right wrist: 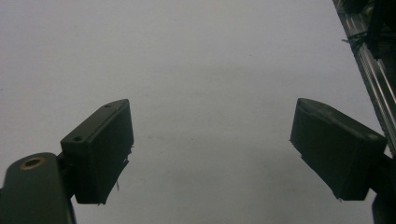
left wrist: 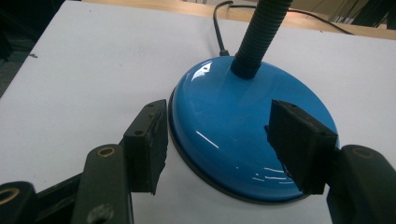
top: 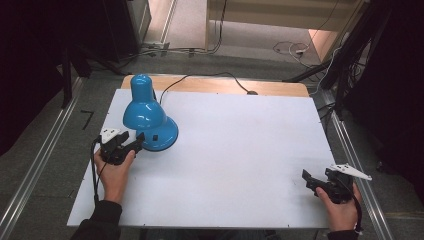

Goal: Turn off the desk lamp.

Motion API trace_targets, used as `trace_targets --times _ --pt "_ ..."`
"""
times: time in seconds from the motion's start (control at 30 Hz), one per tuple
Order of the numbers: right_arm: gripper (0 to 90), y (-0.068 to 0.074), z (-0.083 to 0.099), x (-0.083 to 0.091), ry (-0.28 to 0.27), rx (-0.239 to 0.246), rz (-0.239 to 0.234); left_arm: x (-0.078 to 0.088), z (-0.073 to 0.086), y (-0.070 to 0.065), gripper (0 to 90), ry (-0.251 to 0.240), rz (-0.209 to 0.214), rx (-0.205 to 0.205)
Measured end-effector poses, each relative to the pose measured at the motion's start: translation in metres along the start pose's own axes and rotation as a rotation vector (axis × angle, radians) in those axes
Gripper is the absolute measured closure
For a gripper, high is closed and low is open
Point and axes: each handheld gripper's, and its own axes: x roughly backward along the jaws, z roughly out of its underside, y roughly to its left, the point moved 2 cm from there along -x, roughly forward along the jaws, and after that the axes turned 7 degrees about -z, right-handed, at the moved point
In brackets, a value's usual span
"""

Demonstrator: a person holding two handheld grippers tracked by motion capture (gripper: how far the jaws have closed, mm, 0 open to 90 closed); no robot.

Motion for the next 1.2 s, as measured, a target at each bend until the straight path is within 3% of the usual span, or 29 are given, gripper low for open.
trace_targets --times 0.5,0.9,1.2 --pt "11.8 -0.001 0.000 0.000 0.003 0.005 0.001 0.012 0.006 0.007 33.8 0.002 -0.030 -0.009" --pt "11.8 -0.002 0.000 0.000 0.003 0.006 0.002 0.022 0.006 0.015 32.9 -0.011 -0.033 0.009" --pt "11.8 -0.002 0.000 0.000 0.003 -0.001 0.000 0.027 0.008 0.019 31.1 0.000 -0.040 -0.006"
